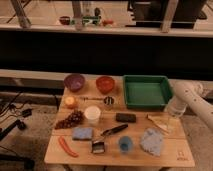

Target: Place banana in plastic cup

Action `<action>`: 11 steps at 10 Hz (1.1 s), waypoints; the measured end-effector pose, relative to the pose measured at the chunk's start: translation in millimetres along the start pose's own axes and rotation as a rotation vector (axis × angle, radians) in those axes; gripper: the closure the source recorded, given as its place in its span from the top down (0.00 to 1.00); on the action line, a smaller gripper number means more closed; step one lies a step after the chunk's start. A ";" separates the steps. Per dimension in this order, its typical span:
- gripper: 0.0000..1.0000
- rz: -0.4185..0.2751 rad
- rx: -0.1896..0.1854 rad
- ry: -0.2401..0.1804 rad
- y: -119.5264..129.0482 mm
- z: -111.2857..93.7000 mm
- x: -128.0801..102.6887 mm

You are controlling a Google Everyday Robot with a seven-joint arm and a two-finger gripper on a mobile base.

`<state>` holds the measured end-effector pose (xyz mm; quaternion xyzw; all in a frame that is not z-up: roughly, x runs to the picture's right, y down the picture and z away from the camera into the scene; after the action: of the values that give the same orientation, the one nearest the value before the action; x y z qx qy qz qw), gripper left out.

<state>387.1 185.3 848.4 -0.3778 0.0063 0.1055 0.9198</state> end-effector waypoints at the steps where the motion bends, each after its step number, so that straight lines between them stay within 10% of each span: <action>1: 0.80 -0.002 -0.003 0.000 1.3 0.8 2.0; 11: 0.00 -0.074 -0.049 0.002 7.9 6.7 1.1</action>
<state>386.1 195.6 847.6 -0.4000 -0.0094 0.0713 0.9137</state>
